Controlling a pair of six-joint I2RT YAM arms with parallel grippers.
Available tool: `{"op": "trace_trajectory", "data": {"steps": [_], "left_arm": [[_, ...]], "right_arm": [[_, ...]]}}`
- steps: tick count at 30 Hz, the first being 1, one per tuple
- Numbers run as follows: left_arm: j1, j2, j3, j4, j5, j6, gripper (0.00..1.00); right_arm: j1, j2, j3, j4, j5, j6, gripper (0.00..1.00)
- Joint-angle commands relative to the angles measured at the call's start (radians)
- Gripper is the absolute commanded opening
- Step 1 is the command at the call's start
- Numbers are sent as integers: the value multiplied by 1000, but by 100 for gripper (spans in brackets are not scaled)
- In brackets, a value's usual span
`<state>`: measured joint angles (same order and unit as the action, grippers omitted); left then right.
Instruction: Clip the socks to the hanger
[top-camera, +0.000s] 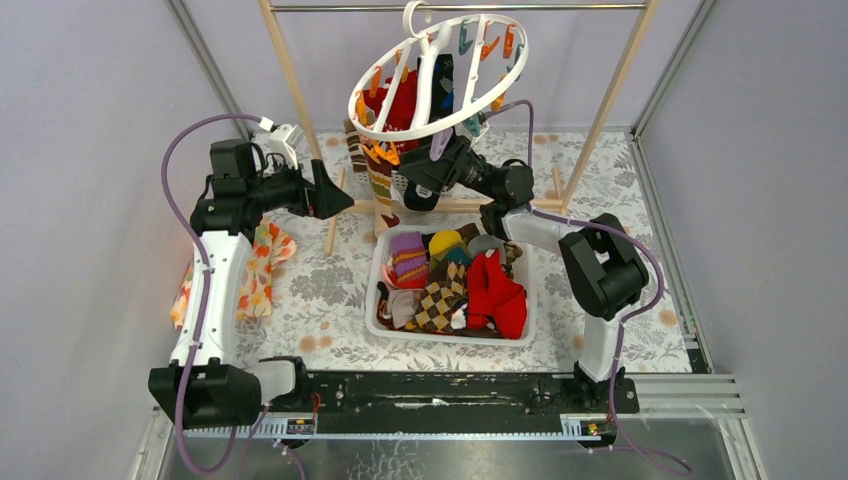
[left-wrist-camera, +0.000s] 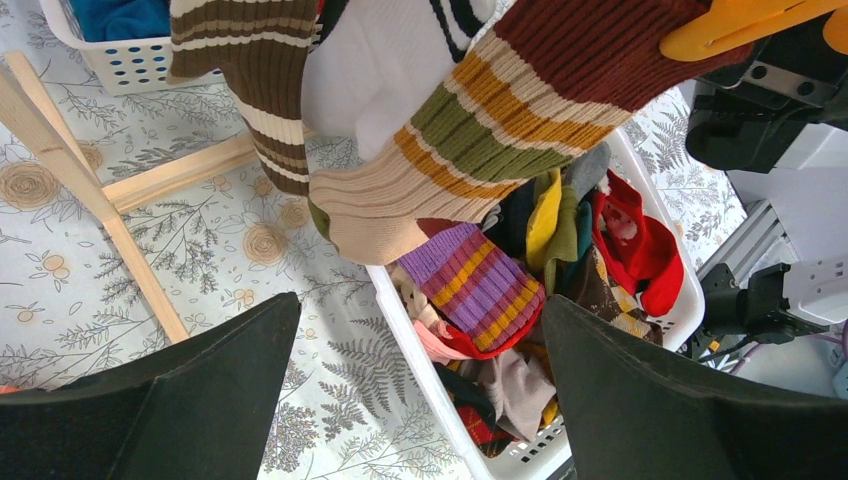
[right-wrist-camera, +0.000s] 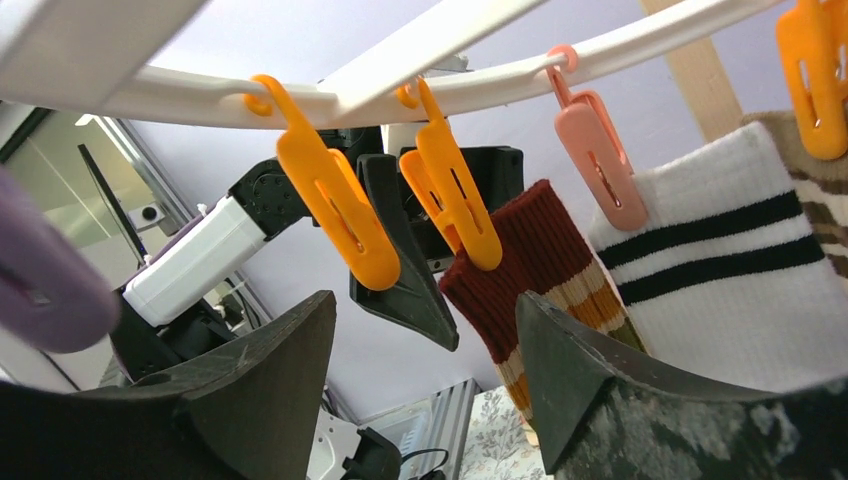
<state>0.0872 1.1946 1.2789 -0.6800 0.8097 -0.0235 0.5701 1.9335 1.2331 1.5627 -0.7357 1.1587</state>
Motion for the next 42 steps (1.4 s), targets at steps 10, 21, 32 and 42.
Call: {"op": "trace_trajectory", "data": {"steps": [10,21,32,42], "left_arm": [[6,-12,47,-45,13,69,99],[6,-14,58,-52,16,84,99],[7,-13,62,-61,20,91,99],[6,-9,77,-61,26,80,99]], "right_arm": [[41,20,118,148,53,16,61],[41,-16,95,149,52,-4,59],[15,-79,34,148,87,-33,60],[23,-52,64,151,61,9,50]]}}
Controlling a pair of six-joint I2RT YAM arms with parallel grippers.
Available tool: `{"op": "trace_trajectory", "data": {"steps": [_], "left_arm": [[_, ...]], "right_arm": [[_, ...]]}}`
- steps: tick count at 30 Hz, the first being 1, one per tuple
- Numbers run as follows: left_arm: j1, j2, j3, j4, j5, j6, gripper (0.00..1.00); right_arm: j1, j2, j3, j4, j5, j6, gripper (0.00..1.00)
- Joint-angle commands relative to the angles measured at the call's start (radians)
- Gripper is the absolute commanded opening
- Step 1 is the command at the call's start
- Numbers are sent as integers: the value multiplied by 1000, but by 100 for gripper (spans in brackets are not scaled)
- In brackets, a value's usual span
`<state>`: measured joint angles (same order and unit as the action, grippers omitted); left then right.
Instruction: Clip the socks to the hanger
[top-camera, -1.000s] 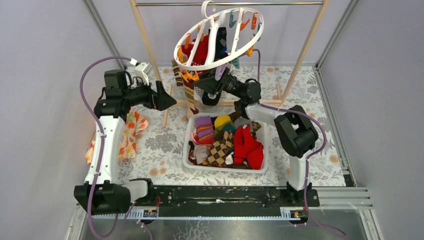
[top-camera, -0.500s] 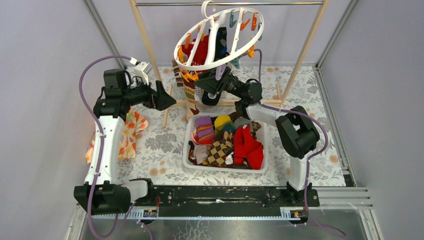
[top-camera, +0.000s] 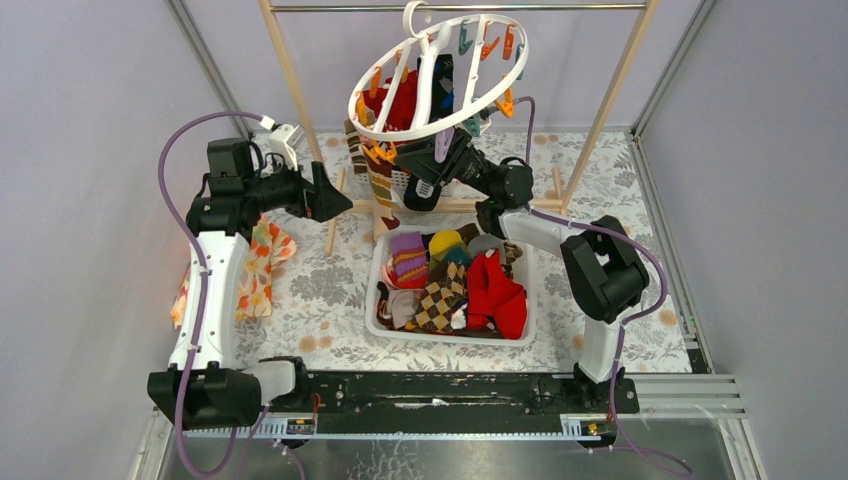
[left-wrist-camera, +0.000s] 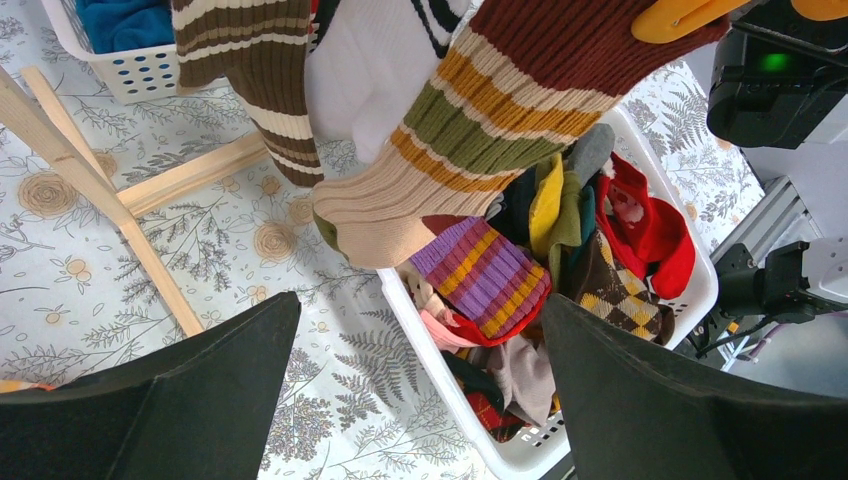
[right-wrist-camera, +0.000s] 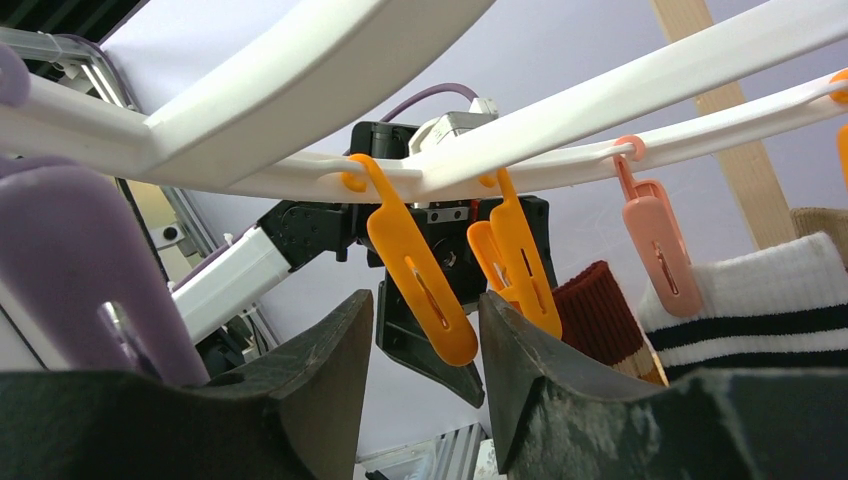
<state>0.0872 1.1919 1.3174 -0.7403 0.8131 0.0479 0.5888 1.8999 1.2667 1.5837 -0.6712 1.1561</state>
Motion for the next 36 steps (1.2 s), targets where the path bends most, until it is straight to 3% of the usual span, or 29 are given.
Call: {"op": "trace_trajectory", "data": {"steps": [1,9,16,23,36], "left_arm": [[8,-5,40,0,23,6,98],[8,-5,60,0,19,-13,98],[7,1,96,-1,-12,-74,98],[7,2,159,0,-33,-170,97],[6,28,287,90,-29,-474,95]], "right_arm": [[5,-18,26,130,-4,11,49],[26,-24,14,127,0,-8,44],[39,-56,-39,104,59,-67,19],[108,-152,-121,-96,217,-323,0],[279,-208,-85,-354,603,-743,0]]}}
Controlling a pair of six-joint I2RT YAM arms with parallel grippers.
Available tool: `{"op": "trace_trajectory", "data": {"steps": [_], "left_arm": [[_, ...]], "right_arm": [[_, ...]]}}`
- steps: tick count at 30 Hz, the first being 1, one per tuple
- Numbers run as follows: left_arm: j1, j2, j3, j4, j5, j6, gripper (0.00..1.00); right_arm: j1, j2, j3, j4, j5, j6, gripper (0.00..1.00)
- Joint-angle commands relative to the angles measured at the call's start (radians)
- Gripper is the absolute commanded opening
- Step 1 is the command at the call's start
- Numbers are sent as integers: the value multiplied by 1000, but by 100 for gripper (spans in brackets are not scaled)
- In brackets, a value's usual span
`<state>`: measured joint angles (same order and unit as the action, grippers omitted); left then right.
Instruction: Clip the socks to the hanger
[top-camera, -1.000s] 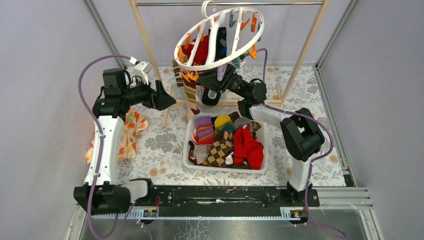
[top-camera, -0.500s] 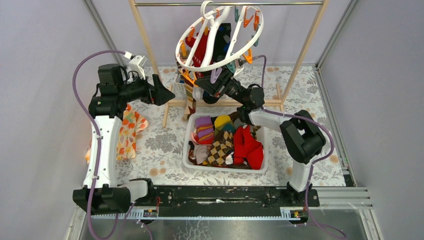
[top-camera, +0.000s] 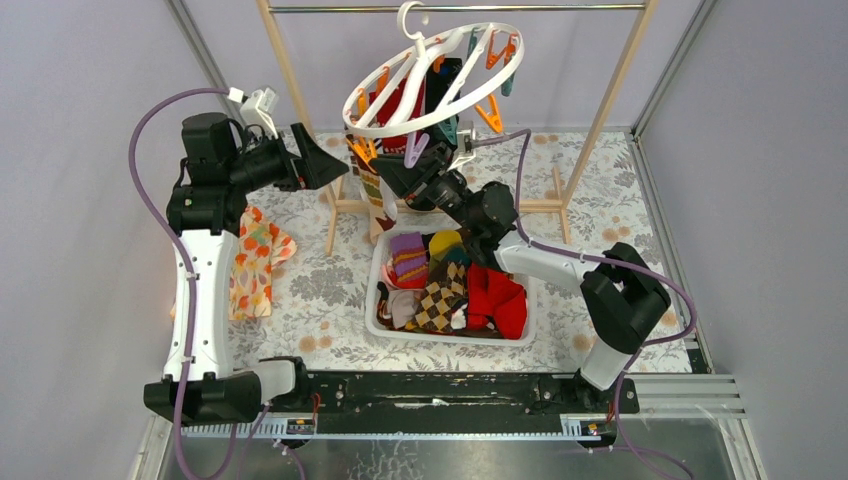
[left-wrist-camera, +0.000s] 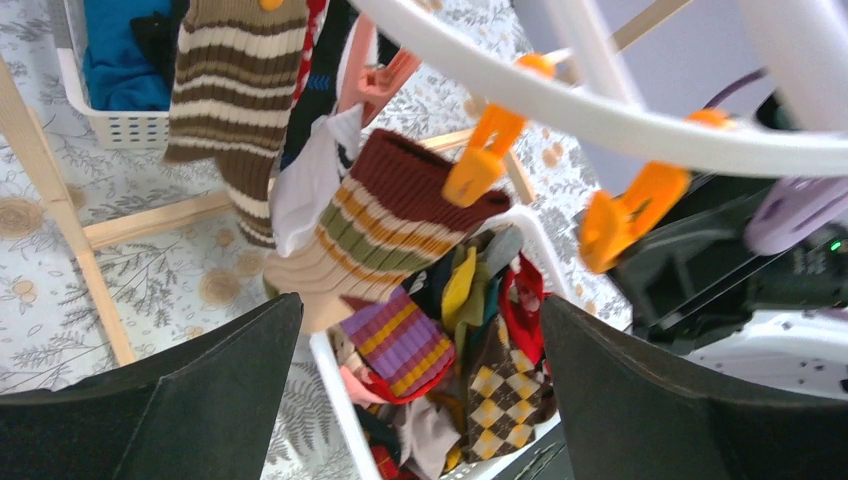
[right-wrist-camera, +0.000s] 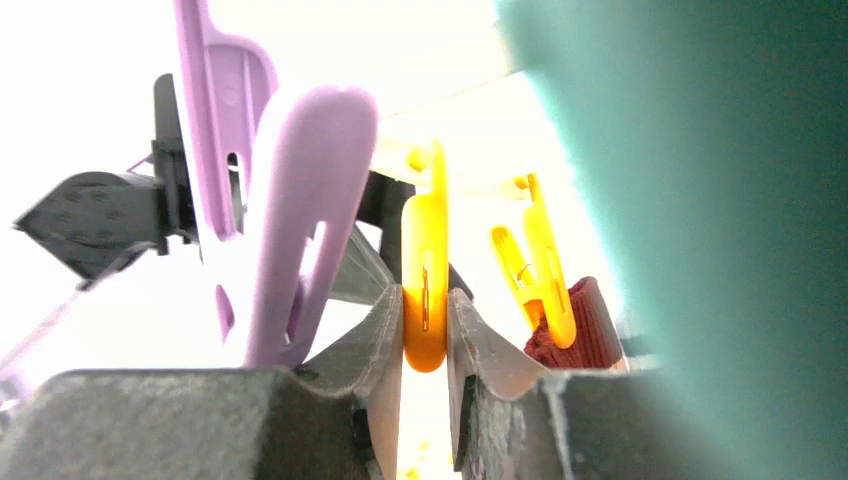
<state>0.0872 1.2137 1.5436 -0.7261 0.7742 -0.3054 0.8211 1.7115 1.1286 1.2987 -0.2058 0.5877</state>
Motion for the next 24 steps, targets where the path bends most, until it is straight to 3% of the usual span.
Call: {"op": "trace_trajectory", "data": {"steps": [1,16,24], "left_arm": [[7,3,64,83,11,-133,95],[-76,13,52,213,10,-229,84],[-129,30,48,234,-41,-232,80]], "right_arm": [[61,-17,62,-81,159,-199,0],[164,21,132,-175,357,-397,0],[179,46,166,-190,358,-402,0]]}}
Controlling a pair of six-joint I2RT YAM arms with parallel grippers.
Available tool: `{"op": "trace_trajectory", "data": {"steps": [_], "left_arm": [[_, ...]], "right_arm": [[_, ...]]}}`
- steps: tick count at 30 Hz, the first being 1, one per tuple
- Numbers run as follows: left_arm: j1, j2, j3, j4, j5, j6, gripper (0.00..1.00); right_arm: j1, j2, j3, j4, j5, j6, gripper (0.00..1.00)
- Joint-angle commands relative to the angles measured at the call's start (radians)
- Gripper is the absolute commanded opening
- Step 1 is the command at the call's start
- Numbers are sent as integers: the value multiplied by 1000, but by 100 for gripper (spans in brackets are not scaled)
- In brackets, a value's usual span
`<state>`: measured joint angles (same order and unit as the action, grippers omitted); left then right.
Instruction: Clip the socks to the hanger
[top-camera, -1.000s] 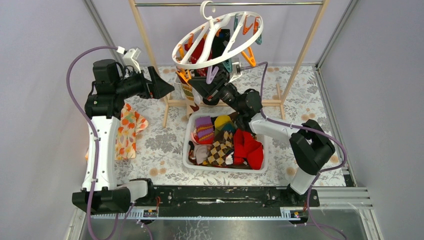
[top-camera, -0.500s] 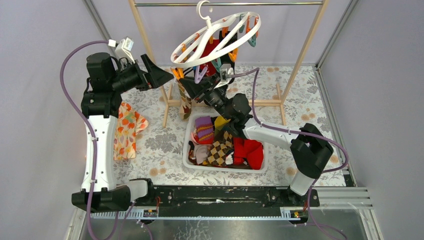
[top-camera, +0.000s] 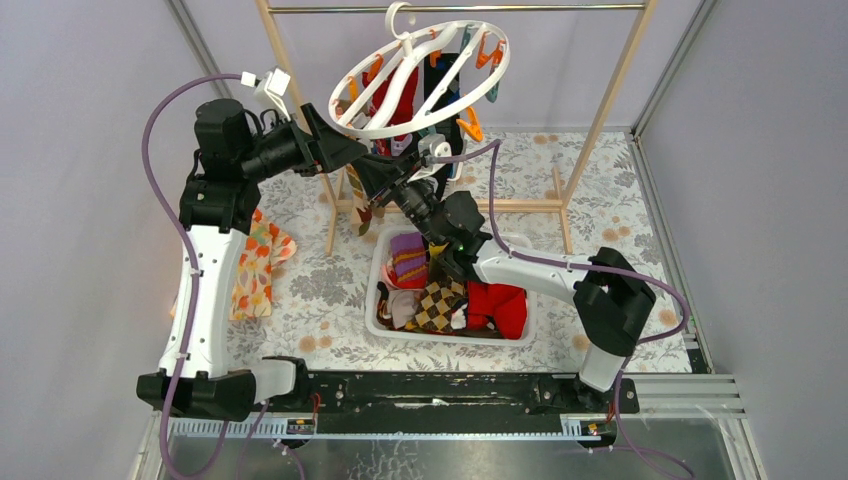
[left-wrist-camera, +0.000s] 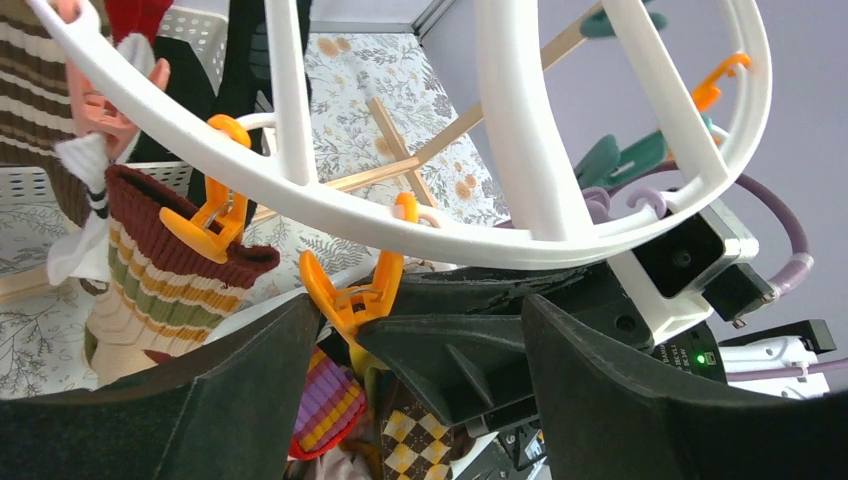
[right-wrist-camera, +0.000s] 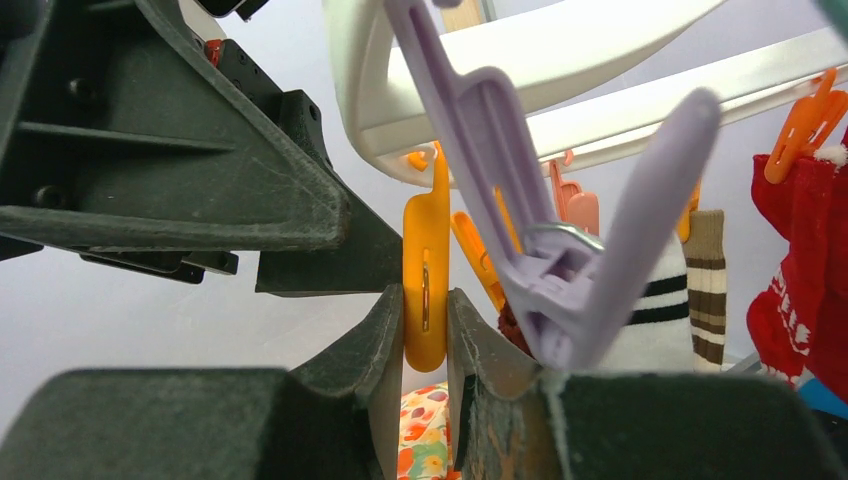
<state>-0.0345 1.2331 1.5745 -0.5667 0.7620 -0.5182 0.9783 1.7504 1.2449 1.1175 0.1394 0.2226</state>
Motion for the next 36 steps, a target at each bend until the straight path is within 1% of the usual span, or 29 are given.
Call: {"op": "trace_trajectory", "data": {"steps": [1,8,11,14,19,20,21,23,25,28,30,33,36], "left_arm": [[-8,14,15,78,-31,-22,78],[-13,27,9,105,-47,-24,69],[-16,27,3,105,-65,-20,67],[-21,22,-10,108,-81,-17,63],[-30,16,-36,109,-167,-18,50],[-29,19,-37,108,-179,-21,47],[-30,22,-36,108,-186,-24,45],[-30,28,-30,109,-191,-34,38],[-30,34,-22,108,-191,-38,30],[-29,35,-19,108,-197,-33,18],[-30,36,-21,105,-198,-24,11],[-30,36,-19,96,-190,-15,4],[-30,34,-18,91,-190,-2,2]], "right_arm": [[24,8,48,-8,14,-38,0],[34,6,50,-23,10,-43,0],[35,6,49,-27,14,-42,0],[38,8,50,-32,13,-47,0],[45,14,65,-45,18,-55,0],[45,15,66,-48,17,-58,2],[46,15,67,-51,16,-60,6],[46,13,63,-64,17,-60,28],[46,0,44,-69,31,-64,44],[46,-49,-15,-95,91,-81,67],[46,-99,-70,-135,125,-95,76],[46,-208,-165,-232,178,-108,83],[46,-315,-234,-412,243,-83,87]]}}
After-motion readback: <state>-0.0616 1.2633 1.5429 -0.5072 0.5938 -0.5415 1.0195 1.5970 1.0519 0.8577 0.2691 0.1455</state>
